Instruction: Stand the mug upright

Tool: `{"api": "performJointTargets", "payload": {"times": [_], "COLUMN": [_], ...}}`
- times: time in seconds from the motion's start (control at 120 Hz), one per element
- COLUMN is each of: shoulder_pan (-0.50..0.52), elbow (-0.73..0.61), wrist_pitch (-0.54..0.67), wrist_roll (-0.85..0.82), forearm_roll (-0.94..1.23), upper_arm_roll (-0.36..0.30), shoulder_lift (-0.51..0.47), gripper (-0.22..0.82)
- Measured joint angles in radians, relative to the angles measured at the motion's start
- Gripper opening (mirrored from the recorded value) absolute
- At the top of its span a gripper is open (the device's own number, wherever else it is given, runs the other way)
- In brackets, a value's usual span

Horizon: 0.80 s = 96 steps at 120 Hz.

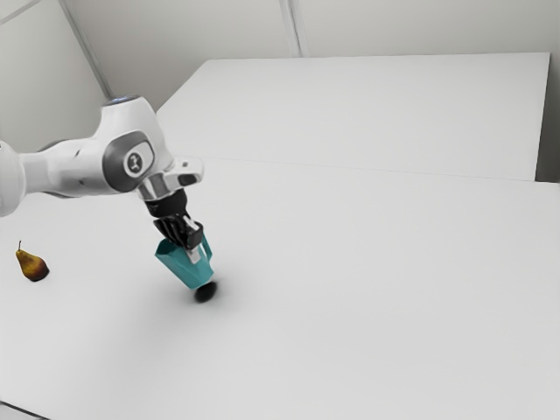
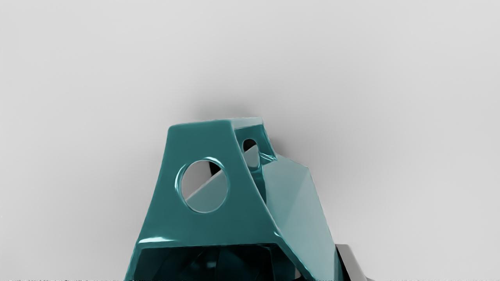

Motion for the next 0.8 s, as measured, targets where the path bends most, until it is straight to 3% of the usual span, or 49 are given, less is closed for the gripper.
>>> {"api": "performJointTargets", "payload": {"times": [0.8], "shoulder_pan": [-0.052], "elbow": [-0.025], "wrist_pitch": [0.062], "wrist_roll": [-0.177], "forearm_roll": [0.238], "upper_arm_roll": [-0.011], "shoulder_lift": [0.075], "gripper": [-0.17]}}
